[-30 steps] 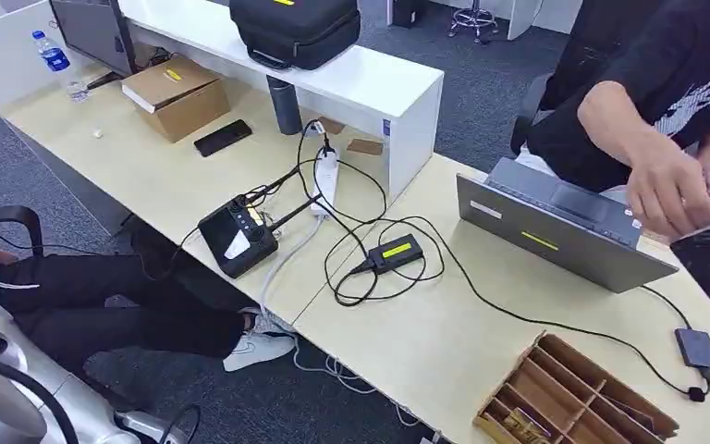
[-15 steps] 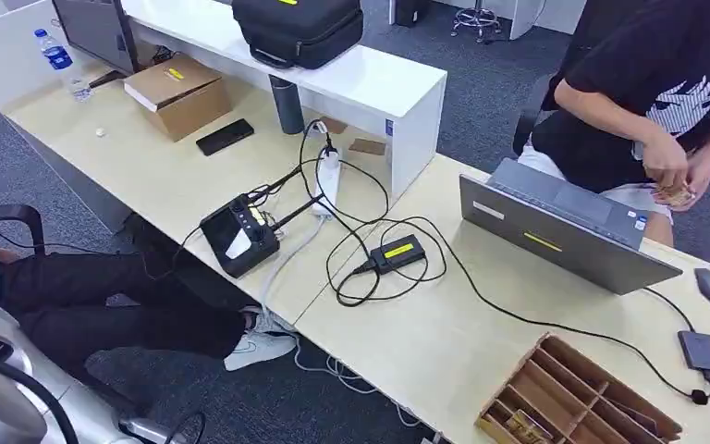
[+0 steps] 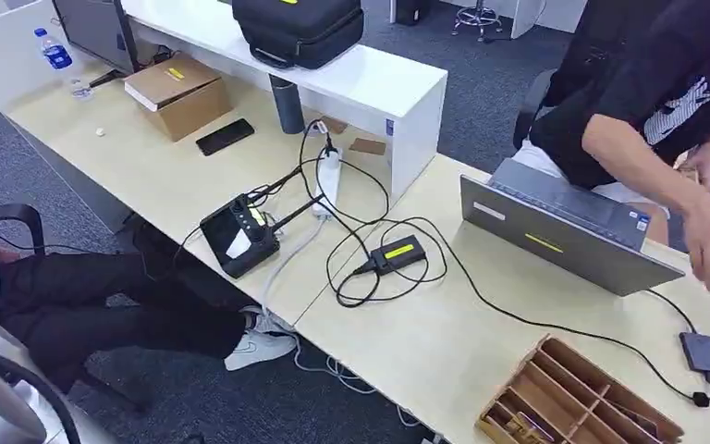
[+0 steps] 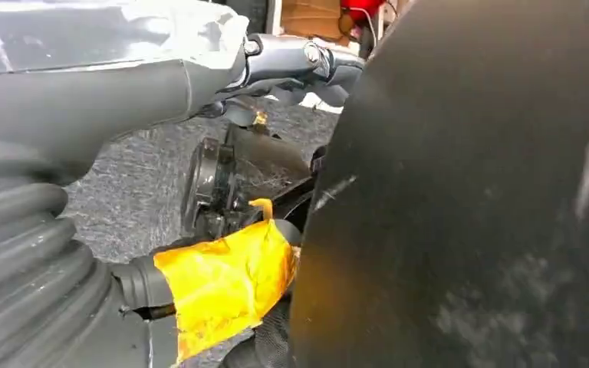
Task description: Pass the card to the sensor for recognition and then transmit it.
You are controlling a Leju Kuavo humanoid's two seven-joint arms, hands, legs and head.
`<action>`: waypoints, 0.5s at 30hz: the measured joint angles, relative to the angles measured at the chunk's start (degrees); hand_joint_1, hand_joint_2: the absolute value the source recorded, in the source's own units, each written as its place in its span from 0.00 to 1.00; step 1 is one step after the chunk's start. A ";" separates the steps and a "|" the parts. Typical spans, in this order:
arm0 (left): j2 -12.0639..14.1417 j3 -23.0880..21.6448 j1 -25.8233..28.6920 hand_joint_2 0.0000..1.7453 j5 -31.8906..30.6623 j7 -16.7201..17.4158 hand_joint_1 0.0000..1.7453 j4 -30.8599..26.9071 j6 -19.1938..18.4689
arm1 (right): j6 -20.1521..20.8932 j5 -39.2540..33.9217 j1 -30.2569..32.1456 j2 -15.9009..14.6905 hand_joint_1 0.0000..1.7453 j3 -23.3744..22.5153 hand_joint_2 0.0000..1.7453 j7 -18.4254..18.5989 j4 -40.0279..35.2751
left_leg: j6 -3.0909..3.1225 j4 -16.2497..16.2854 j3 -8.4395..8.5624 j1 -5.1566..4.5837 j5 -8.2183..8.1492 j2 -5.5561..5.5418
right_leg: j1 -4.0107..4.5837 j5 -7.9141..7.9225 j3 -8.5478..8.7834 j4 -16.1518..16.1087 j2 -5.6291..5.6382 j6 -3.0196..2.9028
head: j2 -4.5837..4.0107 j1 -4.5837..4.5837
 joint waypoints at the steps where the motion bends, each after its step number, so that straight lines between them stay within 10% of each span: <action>1: -0.09 -0.02 0.04 1.00 -0.24 0.09 0.00 0.00 0.40 | -0.02 0.18 1.28 -0.13 0.00 -1.40 1.00 -0.02 0.00 | -0.03 0.00 0.01 0.00 -0.03 0.00 | 0.00 -0.01 0.00 0.00 0.01 0.01 | 0.00 0.00; 15: -0.02 0.02 0.27 1.00 -6.24 0.88 0.00 0.02 0.36 | -1.00 -0.24 10.91 0.24 0.00 -18.52 1.00 1.79 7.31 | -0.04 -0.05 0.08 0.01 -0.02 0.01 | 0.01 -0.08 0.04 0.01 -0.01 0.00 | 0.00 0.00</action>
